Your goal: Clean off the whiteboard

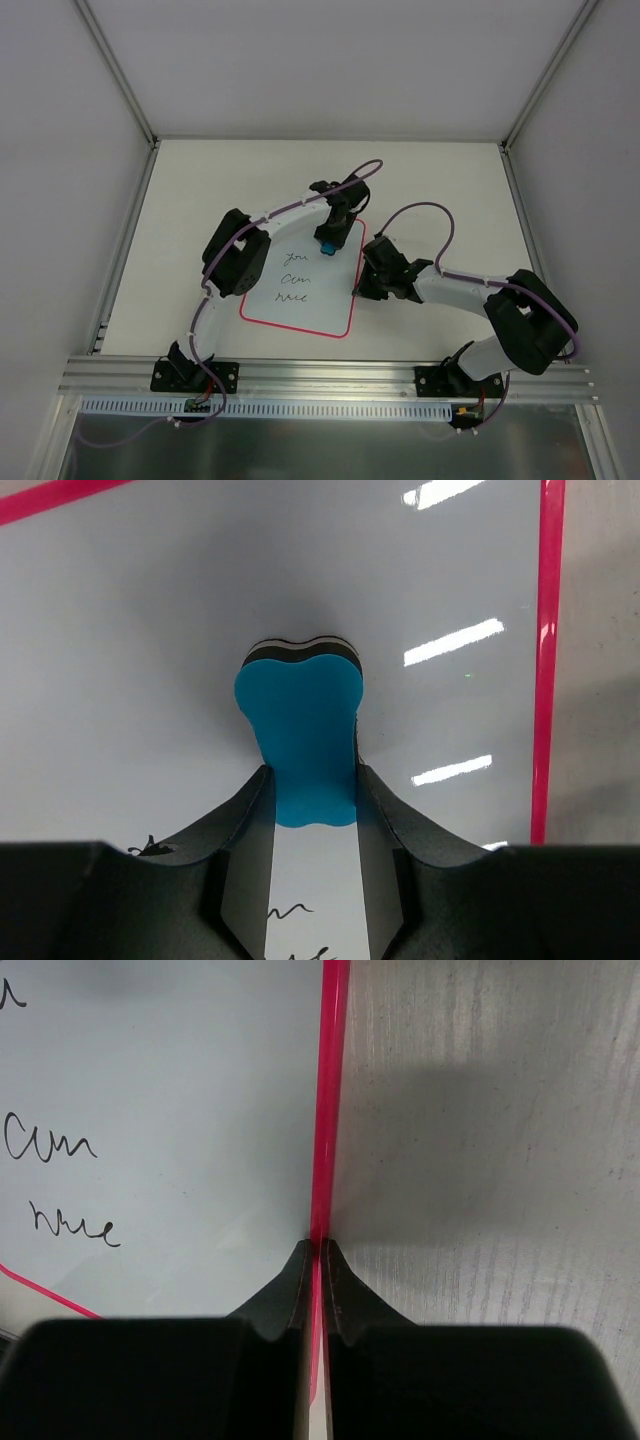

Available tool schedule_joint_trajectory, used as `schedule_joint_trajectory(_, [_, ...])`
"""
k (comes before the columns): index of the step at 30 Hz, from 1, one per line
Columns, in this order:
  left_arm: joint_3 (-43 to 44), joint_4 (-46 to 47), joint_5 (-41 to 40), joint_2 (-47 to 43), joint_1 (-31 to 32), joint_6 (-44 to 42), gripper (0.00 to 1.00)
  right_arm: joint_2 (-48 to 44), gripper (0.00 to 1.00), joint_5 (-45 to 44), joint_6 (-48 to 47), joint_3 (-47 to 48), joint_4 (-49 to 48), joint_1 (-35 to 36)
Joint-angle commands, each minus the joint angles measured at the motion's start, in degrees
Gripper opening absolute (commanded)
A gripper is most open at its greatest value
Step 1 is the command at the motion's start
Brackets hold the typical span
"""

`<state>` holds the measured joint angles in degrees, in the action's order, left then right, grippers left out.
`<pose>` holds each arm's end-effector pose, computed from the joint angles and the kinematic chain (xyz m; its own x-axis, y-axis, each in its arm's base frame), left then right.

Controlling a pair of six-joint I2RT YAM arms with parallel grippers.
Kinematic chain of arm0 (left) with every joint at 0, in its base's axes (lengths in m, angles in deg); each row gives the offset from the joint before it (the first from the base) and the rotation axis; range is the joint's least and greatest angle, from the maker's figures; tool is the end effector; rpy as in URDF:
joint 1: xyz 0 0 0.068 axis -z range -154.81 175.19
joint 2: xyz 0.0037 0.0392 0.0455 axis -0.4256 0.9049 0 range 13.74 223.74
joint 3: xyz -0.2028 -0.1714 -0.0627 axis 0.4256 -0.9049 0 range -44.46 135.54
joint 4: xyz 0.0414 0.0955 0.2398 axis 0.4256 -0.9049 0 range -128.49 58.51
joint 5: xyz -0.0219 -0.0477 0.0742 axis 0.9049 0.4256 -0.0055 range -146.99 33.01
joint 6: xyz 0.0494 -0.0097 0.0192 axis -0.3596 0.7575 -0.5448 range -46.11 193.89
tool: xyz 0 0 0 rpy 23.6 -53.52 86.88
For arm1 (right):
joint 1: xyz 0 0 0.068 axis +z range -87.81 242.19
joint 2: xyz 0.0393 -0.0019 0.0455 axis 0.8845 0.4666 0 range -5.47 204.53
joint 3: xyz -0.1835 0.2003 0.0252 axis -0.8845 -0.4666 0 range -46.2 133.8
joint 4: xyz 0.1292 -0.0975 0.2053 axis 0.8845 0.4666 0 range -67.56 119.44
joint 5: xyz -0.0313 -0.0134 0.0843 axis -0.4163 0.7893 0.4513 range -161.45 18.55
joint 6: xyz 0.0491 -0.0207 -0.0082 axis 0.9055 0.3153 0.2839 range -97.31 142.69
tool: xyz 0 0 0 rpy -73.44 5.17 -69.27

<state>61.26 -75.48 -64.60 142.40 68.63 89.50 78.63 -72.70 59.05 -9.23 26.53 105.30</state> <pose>0.3495 -0.3243 0.1789 -0.8167 0.4060 -0.4101 0.4403 0.8978 0.0119 0.1993 0.1854 0.1519 -0.8574 0.0092 -0.5145 -0.2049 0.9111 0.3577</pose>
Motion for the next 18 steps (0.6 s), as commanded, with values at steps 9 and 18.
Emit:
schedule_joint_trajectory(9, [-25.80, -1.55, -3.72, -12.28, -9.07, 7.76, 0.00, 2.83, 0.01, -6.65, -2.26, -2.34, 8.21, 0.04])
schedule_joint_trajectory(18, [-41.28, 5.31, -0.58, -21.61, -13.03, 9.60, 0.00, 2.30, 0.00, -5.87, -1.64, -4.10, 6.01, 0.13])
